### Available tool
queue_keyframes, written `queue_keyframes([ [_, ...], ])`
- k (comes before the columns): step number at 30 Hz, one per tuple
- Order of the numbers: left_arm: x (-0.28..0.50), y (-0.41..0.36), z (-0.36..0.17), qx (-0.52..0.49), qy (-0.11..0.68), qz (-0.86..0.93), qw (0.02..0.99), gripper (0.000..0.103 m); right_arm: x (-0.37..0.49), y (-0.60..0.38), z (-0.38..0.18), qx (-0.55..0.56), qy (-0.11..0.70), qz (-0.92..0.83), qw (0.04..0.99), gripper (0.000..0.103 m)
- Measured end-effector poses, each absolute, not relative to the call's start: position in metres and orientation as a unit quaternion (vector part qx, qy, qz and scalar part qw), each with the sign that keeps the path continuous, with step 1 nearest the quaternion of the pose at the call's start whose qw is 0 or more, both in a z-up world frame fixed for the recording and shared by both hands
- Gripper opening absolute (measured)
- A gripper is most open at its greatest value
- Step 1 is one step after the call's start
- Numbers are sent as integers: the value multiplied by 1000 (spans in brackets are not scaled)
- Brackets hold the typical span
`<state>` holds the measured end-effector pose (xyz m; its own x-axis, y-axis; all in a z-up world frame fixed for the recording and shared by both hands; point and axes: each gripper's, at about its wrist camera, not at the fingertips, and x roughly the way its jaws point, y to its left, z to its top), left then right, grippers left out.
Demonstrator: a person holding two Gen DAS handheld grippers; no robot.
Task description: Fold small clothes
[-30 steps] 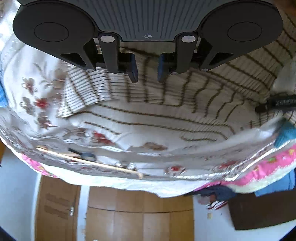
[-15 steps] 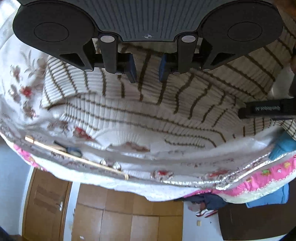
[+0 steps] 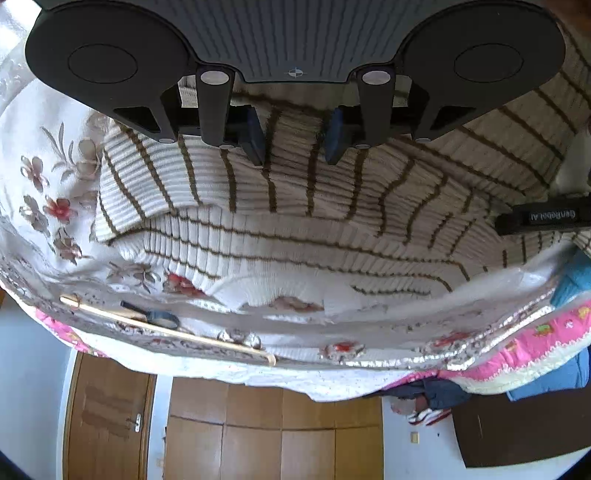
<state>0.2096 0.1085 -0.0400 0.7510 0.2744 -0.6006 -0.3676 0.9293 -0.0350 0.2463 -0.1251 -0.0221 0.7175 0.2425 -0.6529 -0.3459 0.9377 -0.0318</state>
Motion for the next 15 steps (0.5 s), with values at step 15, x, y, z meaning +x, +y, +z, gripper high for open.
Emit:
queue_keyframes([
  [15,190,114,-25,-82,292,165,939,103,242,-105,0,-101,338,174,920,36],
])
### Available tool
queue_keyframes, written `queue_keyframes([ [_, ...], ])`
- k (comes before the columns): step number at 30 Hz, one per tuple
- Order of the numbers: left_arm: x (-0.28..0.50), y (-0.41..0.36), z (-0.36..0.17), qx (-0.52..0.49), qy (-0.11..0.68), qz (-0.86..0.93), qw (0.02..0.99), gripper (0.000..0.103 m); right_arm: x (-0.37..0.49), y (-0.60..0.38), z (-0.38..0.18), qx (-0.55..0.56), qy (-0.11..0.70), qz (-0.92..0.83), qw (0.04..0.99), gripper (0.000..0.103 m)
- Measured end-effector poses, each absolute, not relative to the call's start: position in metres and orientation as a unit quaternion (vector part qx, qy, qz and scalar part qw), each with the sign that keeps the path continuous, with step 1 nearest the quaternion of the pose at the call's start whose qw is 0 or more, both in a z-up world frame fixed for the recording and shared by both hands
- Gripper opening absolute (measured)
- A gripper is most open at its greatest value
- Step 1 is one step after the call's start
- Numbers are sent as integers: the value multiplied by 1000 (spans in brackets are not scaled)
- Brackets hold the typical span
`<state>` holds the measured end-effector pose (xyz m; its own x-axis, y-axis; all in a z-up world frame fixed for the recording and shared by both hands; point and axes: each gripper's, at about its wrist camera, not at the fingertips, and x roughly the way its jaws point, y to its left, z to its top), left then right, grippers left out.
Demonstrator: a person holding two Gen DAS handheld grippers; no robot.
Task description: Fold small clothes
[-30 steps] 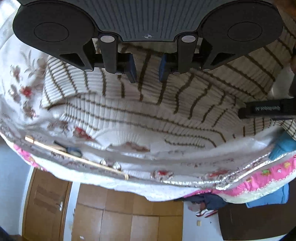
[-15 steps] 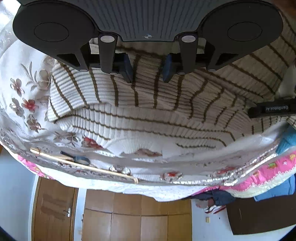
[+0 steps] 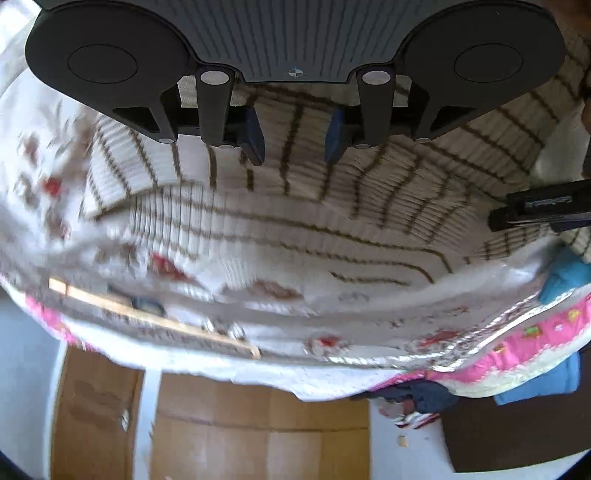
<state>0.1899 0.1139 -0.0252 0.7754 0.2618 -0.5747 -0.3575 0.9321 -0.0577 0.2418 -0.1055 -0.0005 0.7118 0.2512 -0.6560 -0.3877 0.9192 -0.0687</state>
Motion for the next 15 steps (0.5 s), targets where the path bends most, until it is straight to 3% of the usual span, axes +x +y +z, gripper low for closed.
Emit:
queue_keyframes([
  [7,143,139,-6,-156,306,193,919,103,236,-43,47,-125,307,254,909,36],
  [15,102,181,-19,-272,316,237,877,103,231,85,91,-153,317,441,826,40],
])
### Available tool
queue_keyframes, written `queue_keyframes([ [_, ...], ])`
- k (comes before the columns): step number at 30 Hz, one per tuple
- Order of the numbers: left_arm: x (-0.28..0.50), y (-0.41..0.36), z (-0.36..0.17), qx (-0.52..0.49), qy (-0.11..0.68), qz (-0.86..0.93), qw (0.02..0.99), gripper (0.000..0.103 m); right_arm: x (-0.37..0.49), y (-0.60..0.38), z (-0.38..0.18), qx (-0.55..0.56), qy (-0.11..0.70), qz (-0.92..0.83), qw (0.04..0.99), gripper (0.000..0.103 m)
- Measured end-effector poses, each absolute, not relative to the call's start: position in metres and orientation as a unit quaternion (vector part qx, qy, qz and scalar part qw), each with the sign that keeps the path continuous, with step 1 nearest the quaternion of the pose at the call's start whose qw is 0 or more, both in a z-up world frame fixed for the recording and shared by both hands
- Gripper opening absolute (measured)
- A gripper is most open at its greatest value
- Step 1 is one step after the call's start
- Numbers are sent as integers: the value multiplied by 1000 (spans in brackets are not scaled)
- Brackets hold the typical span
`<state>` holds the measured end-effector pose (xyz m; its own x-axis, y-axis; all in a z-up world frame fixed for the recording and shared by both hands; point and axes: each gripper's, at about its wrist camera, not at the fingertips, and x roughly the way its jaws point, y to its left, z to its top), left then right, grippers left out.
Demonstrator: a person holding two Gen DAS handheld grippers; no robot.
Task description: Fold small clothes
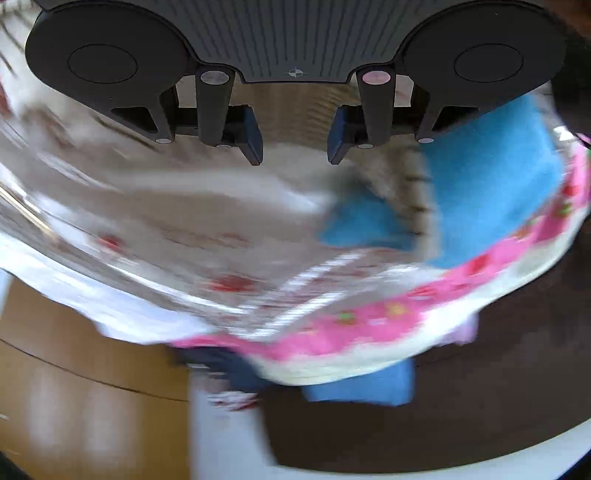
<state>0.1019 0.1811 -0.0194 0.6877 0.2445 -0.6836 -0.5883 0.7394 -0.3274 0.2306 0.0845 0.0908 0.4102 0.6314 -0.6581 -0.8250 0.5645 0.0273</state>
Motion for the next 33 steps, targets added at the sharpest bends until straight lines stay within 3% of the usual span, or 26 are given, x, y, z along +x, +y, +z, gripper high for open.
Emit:
queue_keyframes([
  [11,105,187,-26,-267,311,235,881,103,231,222,74,-185,390,538,724,43],
  [13,107,189,-28,-264,313,237,881,103,229,231,67,-192,394,536,721,37],
  [14,108,190,-29,-263,314,237,881,103,227,233,65,-200,397,533,720,17],
  [15,109,190,-30,-263,315,238,881,103,227,236,62,-208,400,527,720,6],
  [17,110,189,-30,-260,314,239,881,103,227,234,62,-203,402,520,726,6],
  [25,115,177,-31,-232,312,239,890,103,256,143,110,-67,357,473,803,5],
  [33,126,144,-26,-162,299,215,915,103,271,-51,141,126,289,367,875,5],
])
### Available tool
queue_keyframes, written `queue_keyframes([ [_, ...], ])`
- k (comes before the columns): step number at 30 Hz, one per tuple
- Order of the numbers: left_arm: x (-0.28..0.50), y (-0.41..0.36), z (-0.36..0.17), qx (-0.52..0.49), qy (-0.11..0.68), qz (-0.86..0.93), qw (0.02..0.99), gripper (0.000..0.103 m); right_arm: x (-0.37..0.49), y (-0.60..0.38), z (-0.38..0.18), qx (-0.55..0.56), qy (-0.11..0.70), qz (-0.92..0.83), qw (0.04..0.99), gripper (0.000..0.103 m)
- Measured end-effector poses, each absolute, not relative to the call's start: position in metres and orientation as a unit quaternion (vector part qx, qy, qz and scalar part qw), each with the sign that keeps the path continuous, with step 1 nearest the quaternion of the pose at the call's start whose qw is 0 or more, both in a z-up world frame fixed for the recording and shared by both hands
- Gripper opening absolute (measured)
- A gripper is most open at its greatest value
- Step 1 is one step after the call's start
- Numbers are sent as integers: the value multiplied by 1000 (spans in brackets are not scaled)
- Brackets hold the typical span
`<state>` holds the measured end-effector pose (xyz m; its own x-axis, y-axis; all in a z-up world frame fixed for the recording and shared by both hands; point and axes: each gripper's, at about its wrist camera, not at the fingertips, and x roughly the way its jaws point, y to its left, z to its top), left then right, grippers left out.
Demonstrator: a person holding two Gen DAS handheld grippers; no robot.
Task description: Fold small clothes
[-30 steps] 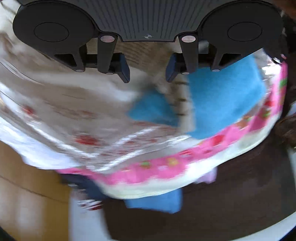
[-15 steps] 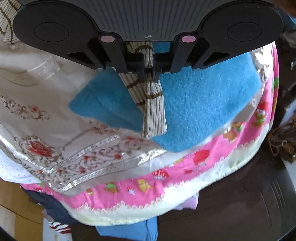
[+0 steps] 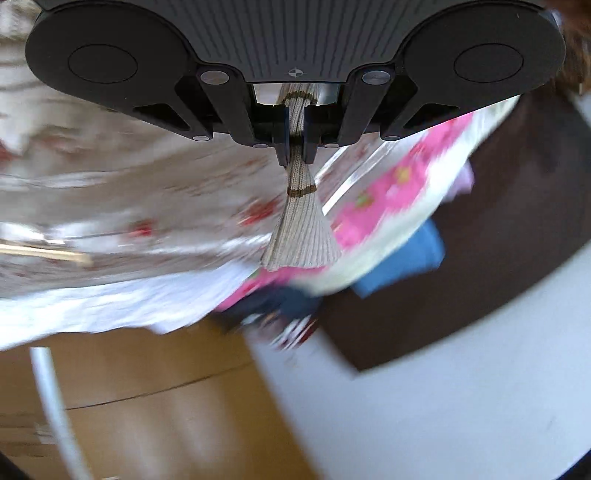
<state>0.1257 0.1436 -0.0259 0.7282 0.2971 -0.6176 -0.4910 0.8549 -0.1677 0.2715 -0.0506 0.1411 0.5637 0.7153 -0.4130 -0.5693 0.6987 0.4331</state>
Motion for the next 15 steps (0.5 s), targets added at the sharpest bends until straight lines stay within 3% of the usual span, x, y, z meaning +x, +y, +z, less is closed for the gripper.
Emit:
queue_keyframes([
  [4,131,122,-18,-118,293,194,929,103,269,-134,107,165,281,289,900,5],
  [10,154,90,-16,-47,310,169,934,103,268,-210,-5,214,361,171,891,5],
  [13,168,74,-16,-5,318,158,935,103,260,-221,-35,245,375,165,878,5],
  [15,176,66,-15,19,317,153,936,103,257,-222,-40,255,372,171,876,12],
])
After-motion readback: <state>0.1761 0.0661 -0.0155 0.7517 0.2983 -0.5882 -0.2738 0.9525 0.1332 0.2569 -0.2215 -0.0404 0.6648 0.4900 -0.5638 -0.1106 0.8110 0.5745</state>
